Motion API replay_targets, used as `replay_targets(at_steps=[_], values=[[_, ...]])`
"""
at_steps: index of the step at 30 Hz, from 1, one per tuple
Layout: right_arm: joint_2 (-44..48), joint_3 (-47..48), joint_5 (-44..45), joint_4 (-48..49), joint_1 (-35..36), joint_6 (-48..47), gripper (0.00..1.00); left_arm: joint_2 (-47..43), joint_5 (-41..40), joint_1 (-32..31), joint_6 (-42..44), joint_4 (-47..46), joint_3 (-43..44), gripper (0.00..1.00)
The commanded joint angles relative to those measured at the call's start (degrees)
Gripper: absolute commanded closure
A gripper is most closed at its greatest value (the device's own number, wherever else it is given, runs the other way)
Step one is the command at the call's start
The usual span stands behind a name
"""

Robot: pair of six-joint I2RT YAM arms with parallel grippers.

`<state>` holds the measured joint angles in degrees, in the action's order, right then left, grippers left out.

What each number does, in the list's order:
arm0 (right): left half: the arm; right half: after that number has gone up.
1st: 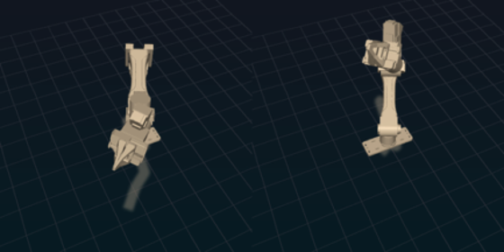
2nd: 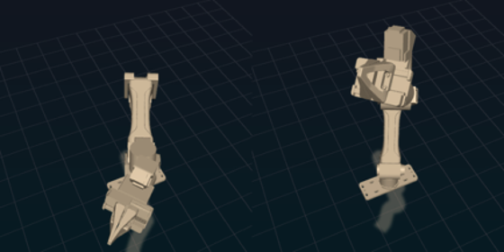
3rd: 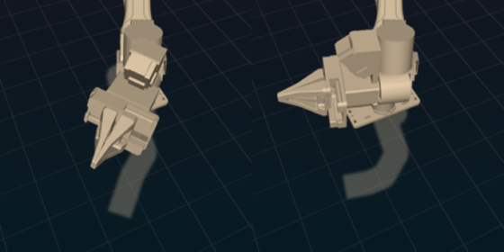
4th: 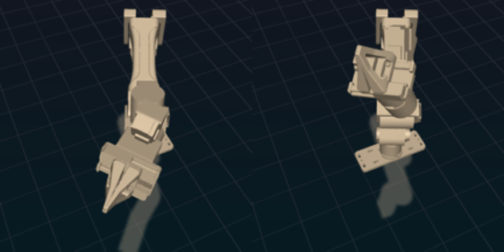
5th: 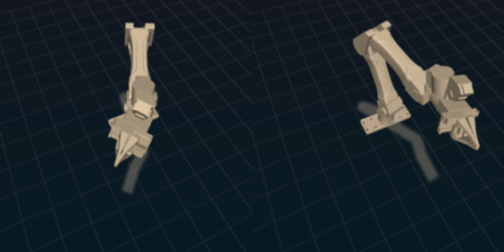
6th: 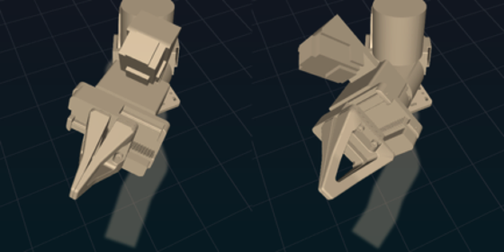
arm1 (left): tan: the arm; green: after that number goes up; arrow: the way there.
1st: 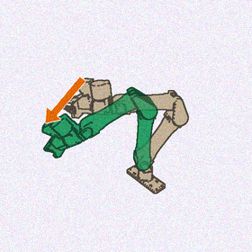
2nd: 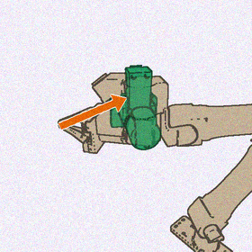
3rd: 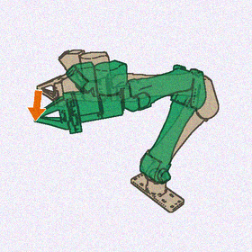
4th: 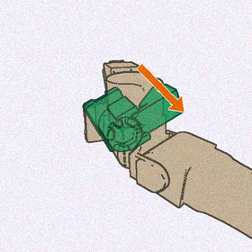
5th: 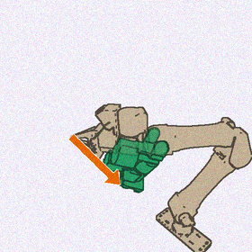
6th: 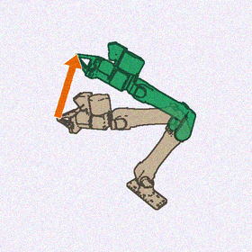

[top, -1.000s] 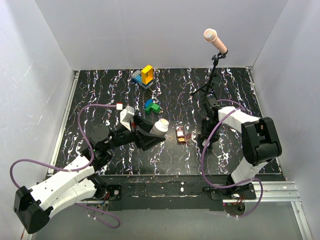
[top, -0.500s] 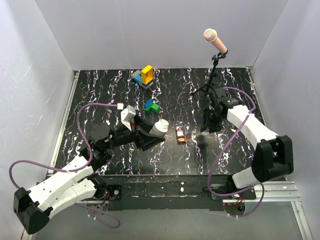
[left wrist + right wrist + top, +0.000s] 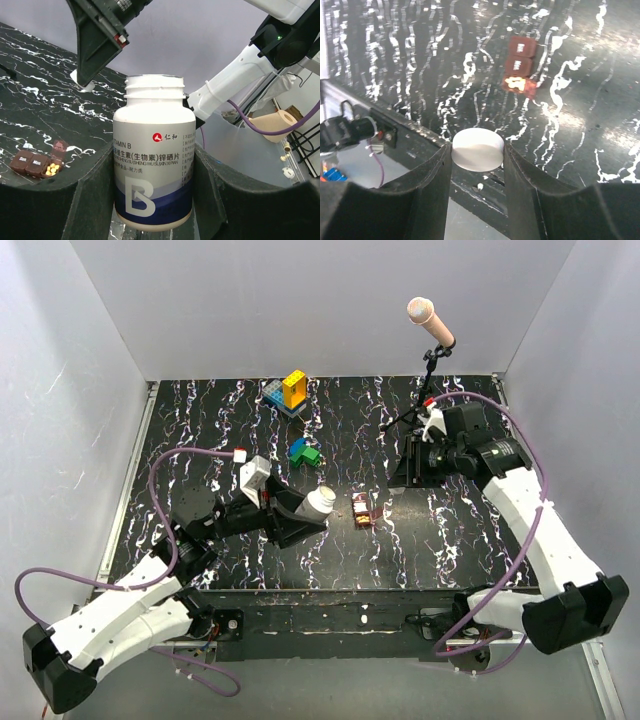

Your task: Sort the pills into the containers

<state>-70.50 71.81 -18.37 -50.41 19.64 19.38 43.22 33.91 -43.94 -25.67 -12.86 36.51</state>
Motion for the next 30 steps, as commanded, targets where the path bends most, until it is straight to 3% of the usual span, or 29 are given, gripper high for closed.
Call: replay_targets(at_steps=[1,22,30], values=[[4.31,3.25,-9.83,2.86,0.31,-1.18,0.91,-1.47,1.42,0.26,1.15,2.23,2.60,1.00],[8.01,3.60,-36.90,7.96,0.84,-5.67,0.93,2.74,8.63,0.26,1.68,4.43,4.45,1.00],[5.64,6.14,-39.55,8.75,6.90,-5.67,0.96,3.01,10.65,0.26,2.12,4.16,4.71,1.00]])
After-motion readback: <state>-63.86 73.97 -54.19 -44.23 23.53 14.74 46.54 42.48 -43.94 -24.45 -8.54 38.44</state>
